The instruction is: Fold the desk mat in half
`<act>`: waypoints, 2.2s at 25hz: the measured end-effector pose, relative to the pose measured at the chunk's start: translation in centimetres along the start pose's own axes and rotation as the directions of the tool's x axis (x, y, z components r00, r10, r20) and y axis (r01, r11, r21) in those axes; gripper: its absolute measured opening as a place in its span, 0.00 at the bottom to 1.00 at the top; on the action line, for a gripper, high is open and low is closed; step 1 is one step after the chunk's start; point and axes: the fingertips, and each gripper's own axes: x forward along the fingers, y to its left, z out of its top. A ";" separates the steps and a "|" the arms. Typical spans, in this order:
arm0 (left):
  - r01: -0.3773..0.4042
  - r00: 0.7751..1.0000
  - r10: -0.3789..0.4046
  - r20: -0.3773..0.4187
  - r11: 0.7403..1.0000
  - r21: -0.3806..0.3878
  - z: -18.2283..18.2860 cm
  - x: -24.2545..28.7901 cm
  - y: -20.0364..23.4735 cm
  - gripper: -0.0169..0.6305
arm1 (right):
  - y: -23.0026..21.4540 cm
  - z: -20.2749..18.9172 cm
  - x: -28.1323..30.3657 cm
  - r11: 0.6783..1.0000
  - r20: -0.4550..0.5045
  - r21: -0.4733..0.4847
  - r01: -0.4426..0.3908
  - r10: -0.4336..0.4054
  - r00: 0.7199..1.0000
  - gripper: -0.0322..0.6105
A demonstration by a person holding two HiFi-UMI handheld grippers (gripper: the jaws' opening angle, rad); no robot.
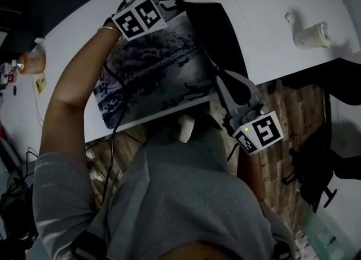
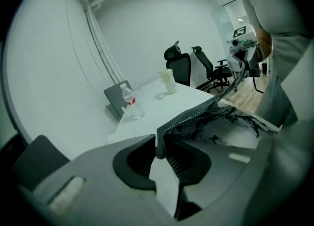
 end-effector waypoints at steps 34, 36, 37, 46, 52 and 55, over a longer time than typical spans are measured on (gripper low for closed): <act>-0.129 0.981 0.109 -0.159 0.984 -0.122 -18.0 -16.0 -6.5 0.10 | 18.3 -6.3 10.6 0.938 -0.157 -0.027 -0.345 0.337 0.928 0.10; -0.140 0.979 0.119 -0.163 0.982 -0.128 -18.8 -16.6 -6.7 0.10 | 19.2 -6.5 11.1 0.930 -0.165 -0.028 -0.366 0.357 0.920 0.10; -0.146 0.979 0.124 -0.164 0.981 -0.130 -19.2 -17.0 -6.8 0.10 | 19.7 -6.6 11.3 0.927 -0.169 -0.027 -0.374 0.365 0.916 0.10; -0.177 0.967 0.144 -0.209 0.972 -0.153 -22.1 -20.0 -7.8 0.10 | 24.0 -8.7 13.7 0.892 -0.225 -0.025 -0.451 0.434 0.872 0.10; -0.200 0.961 0.164 -0.220 0.969 -0.148 -23.7 -21.5 -8.2 0.10 | 27.0 -9.9 15.0 0.859 -0.256 -0.036 -0.510 0.486 0.836 0.10; -0.209 0.959 0.172 -0.225 0.966 -0.152 -24.6 -22.2 -8.6 0.10 | 28.4 -10.7 15.6 0.843 -0.277 -0.037 -0.537 0.508 0.816 0.10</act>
